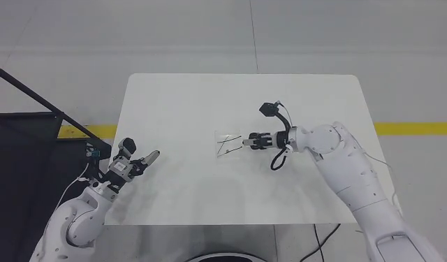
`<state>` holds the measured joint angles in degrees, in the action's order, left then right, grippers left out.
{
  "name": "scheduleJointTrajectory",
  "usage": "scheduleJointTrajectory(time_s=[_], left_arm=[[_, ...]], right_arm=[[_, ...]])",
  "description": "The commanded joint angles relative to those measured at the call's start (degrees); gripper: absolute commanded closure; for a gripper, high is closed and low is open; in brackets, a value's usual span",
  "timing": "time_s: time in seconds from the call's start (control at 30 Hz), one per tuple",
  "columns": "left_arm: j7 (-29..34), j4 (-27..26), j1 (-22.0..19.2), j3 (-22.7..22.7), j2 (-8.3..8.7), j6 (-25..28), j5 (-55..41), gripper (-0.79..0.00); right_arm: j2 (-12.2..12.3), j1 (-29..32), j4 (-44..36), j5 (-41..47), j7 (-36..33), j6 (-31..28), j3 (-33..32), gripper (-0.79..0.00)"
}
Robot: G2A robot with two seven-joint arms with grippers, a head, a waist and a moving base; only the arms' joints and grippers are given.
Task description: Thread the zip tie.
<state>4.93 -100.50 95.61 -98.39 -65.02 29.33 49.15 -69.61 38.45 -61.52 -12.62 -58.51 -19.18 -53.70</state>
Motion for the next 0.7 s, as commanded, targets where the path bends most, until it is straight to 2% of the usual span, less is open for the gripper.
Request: scheduleJointTrajectory(time_s=[0.0, 0.27, 0.67], left_arm=[[0.0, 0.0, 0.0, 0.0, 0.00, 0.0, 0.0, -0.785], [0.0, 0.0, 0.0, 0.0, 0.00, 0.0, 0.0, -0.785], [0.0, 0.0, 0.0, 0.0, 0.00, 0.0, 0.0, -0.785]], right_arm=[[0.1, 0.3, -1.9, -2.9, 1.3, 3.0, 0.4, -0.286], [0.4, 2.4, -8.6, -9.5, 3.4, 10.4, 1.1, -0.256], [1.0, 5.5, -16.1, -15.1, 3.7, 15.4, 1.0, -0.252]])
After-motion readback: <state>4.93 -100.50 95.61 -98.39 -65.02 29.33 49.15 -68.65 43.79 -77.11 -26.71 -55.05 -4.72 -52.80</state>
